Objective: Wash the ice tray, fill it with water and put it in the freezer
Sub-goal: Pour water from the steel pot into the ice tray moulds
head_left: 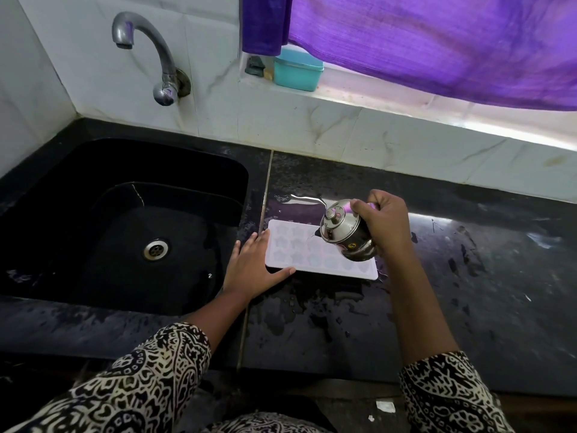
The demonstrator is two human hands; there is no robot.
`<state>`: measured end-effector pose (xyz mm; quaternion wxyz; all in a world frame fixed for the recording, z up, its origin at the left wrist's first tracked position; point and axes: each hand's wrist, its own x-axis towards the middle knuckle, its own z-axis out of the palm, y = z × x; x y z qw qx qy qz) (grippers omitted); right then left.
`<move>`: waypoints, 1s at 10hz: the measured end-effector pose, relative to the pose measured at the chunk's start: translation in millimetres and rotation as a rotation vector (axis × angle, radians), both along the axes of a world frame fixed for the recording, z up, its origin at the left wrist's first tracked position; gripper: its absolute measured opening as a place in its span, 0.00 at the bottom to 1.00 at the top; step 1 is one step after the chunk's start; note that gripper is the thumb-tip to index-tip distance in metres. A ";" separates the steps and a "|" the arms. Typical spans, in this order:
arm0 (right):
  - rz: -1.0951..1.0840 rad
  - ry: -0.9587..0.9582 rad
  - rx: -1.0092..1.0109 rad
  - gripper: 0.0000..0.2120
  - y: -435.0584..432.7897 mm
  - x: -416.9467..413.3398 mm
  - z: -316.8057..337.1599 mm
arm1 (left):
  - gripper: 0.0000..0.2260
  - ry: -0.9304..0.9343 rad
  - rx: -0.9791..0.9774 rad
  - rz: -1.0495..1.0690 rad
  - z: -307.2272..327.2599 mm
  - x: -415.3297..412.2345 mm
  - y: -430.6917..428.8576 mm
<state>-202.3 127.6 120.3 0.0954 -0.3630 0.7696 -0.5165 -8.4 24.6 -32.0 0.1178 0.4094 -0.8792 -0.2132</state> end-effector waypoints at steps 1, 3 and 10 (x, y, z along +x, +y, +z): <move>0.000 -0.009 0.002 0.19 -0.9 -0.1 0.4 | 0.47 -0.002 0.005 -0.001 -0.2 -0.6 -0.5; 0.011 0.001 -0.003 0.17 -1.7 -0.7 2.4 | 0.47 -0.003 -0.001 0.000 -0.1 0.0 -0.2; -0.206 -0.461 -0.266 0.18 22.7 -14.1 -13.7 | 0.49 -0.004 -0.004 -0.004 -3.4 -1.0 -2.2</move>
